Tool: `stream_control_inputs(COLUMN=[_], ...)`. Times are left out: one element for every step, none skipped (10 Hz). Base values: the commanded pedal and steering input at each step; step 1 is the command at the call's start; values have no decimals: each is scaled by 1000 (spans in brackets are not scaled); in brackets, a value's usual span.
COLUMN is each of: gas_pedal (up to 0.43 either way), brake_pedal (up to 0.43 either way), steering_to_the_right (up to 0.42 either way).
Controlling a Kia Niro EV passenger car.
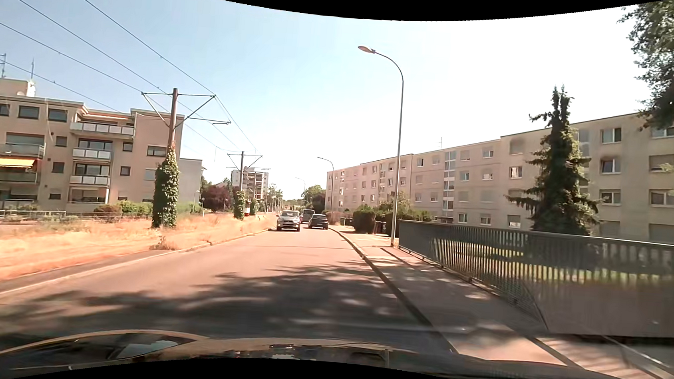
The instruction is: Follow the waypoints while adhering to traffic rules and regulations
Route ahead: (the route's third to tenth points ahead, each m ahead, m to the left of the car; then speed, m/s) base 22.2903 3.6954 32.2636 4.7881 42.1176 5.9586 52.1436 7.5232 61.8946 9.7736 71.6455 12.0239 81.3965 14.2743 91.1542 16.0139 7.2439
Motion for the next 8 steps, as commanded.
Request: stream_control_inputs(gas_pedal=[67,59,59,59,59,47,47,47], brake_pedal=[0,0,0,0,0,0,0,0], steering_to_the_right=[-28,-30,-30,-30,-30,-30,-30,-29])
